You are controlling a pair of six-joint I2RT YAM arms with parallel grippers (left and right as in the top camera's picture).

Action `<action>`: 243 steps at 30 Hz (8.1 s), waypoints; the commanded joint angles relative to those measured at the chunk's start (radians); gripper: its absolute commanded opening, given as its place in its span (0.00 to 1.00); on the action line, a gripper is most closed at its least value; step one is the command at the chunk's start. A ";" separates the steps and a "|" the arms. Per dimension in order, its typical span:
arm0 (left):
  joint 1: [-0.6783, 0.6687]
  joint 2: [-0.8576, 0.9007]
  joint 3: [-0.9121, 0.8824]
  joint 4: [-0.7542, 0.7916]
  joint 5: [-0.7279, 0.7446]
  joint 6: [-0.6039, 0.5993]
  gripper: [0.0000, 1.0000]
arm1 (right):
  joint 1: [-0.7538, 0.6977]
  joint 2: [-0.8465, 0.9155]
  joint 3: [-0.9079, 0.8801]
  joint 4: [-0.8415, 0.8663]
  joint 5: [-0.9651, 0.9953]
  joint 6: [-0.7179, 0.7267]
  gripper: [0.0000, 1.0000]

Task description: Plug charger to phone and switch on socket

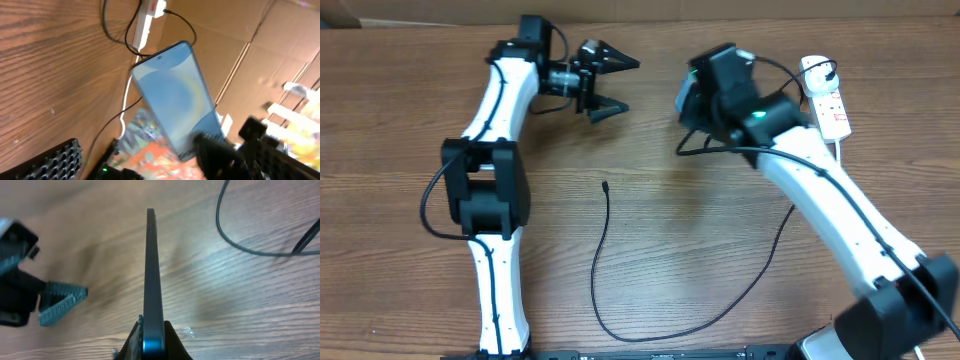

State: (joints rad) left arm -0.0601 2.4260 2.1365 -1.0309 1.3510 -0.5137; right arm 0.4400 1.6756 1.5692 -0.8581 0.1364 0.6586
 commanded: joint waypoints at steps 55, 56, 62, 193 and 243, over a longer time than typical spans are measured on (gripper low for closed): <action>-0.085 -0.541 0.025 -0.008 -0.616 -0.726 0.79 | -0.112 -0.062 0.021 0.570 -0.879 0.925 0.03; -0.085 -0.541 0.026 -0.008 -0.614 -0.730 0.77 | -0.112 -0.062 0.021 0.570 -0.879 0.932 0.03; -0.085 -0.541 0.026 -0.003 -0.599 -0.767 0.66 | -0.103 -0.061 0.021 0.600 -0.883 0.990 0.04; 0.126 -0.539 -0.269 -0.326 -1.376 0.043 0.04 | 0.269 0.385 -0.229 0.361 -0.427 0.125 0.48; 0.126 -0.539 -0.269 -0.307 -1.354 0.047 0.04 | 0.277 0.466 -0.228 0.472 -0.427 0.095 0.19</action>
State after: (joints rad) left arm 0.0654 1.8854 1.8648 -1.3453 -0.0139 -0.4896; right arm 0.7094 2.1078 1.3460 -0.3870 -0.3141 0.7689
